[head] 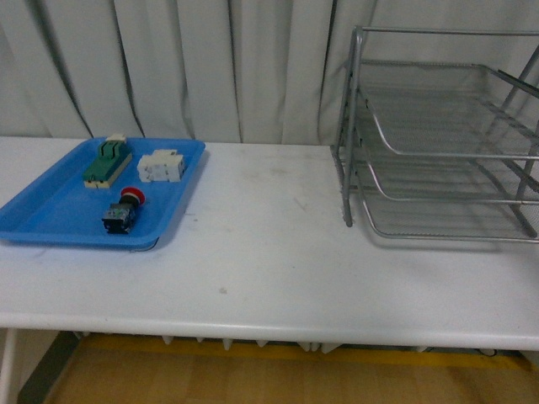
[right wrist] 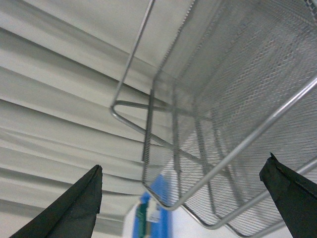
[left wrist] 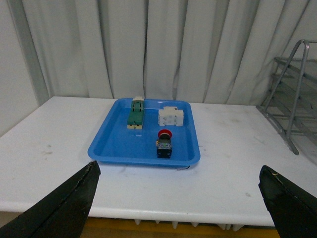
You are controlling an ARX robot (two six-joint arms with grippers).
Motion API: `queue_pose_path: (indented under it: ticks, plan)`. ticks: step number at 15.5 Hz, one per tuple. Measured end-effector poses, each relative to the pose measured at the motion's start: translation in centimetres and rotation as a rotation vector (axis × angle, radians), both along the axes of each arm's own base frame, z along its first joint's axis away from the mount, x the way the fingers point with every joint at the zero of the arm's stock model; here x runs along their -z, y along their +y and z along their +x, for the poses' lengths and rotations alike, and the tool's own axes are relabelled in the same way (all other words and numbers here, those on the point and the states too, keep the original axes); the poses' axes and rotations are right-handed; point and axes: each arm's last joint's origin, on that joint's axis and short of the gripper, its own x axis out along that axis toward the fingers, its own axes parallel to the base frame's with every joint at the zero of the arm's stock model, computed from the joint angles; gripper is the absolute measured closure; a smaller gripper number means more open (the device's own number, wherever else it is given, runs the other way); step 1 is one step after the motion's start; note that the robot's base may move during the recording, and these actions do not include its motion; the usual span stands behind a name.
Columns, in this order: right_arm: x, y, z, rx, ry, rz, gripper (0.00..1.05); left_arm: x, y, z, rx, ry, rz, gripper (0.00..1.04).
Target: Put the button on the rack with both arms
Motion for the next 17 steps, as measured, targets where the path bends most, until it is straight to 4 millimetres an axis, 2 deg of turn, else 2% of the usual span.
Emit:
queue_pose_path:
  ticks: [2,5,6,10,13,14,17]
  plan:
    - [1.0,-0.3,-0.3,0.019,-0.027,0.155,0.06,0.0,0.0,0.0,0.0,-0.001,0.0,0.07]
    - [5.3,-0.4,-1.6,0.079,0.15,0.313,0.06,0.0,0.0,0.0,0.0,0.0,0.0,0.07]
    - [6.1,-0.4,-1.8,0.085,0.179,0.331,0.06,0.0,0.0,0.0,0.0,0.0,0.0,0.07]
    - [7.7,0.5,-0.1,0.084,0.196,0.293,0.06,0.0,0.0,0.0,0.0,0.0,0.0,0.07]
    - [9.8,0.4,0.5,0.096,0.238,0.25,0.06,0.0,0.0,0.0,0.0,0.0,0.0,0.07]
    - [10.0,0.2,1.0,0.105,0.233,0.249,0.06,0.0,0.0,0.0,0.0,0.0,0.0,0.07]
    - [9.1,0.0,2.6,0.099,0.172,0.245,0.06,0.0,0.0,0.0,0.0,0.0,0.0,0.07]
